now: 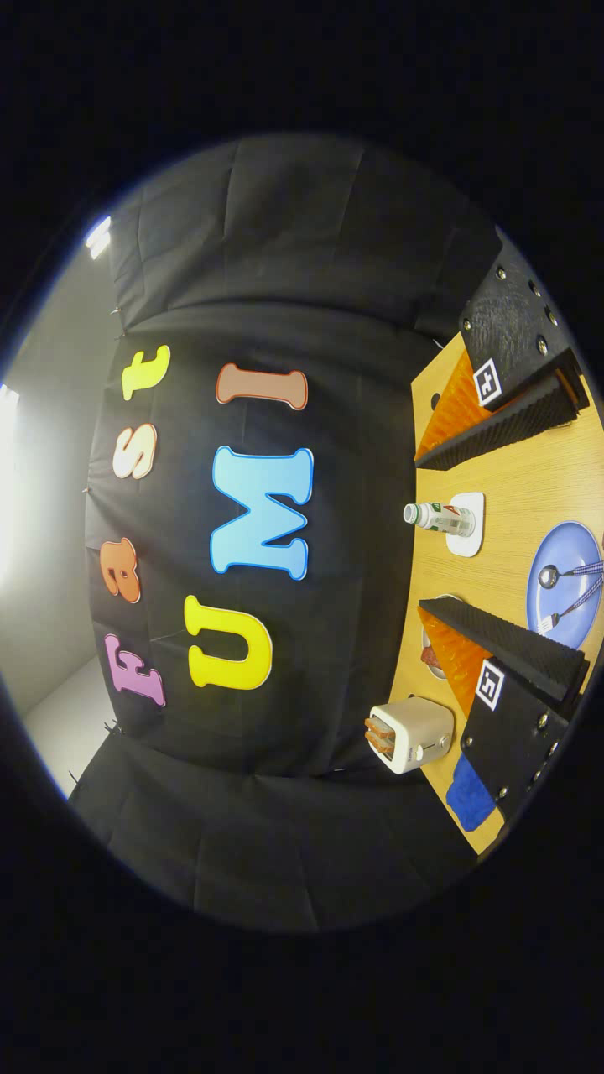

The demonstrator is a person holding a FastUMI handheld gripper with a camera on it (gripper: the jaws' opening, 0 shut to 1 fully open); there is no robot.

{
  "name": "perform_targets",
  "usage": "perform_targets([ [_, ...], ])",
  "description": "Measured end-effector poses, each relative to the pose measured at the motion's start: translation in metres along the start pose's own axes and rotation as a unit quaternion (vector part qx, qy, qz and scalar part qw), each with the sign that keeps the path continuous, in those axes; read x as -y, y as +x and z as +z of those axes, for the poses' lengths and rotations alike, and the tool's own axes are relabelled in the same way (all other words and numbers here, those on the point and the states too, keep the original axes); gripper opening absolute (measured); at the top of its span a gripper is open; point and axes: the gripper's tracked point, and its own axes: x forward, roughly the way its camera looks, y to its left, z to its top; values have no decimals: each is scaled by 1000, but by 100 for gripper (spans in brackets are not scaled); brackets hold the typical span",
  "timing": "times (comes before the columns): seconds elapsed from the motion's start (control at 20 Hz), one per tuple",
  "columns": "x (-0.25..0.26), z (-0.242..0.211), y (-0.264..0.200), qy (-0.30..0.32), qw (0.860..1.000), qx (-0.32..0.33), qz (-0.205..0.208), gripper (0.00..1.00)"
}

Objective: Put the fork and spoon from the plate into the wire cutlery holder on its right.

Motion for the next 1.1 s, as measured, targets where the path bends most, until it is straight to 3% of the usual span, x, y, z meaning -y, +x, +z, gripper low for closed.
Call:
perform_targets([
  [0.35,-23,-56,12,-12,995,-90,48,94],
  [0.9,-41,-162,13,-28,963,-253,86,94],
  [0.95,-39,-173,12,-34,958,-271,86,91],
  [1.05,-44,-194,8,-37,945,-308,102,67],
  [1.1,-46,-205,7,-35,938,-326,110,67],
])
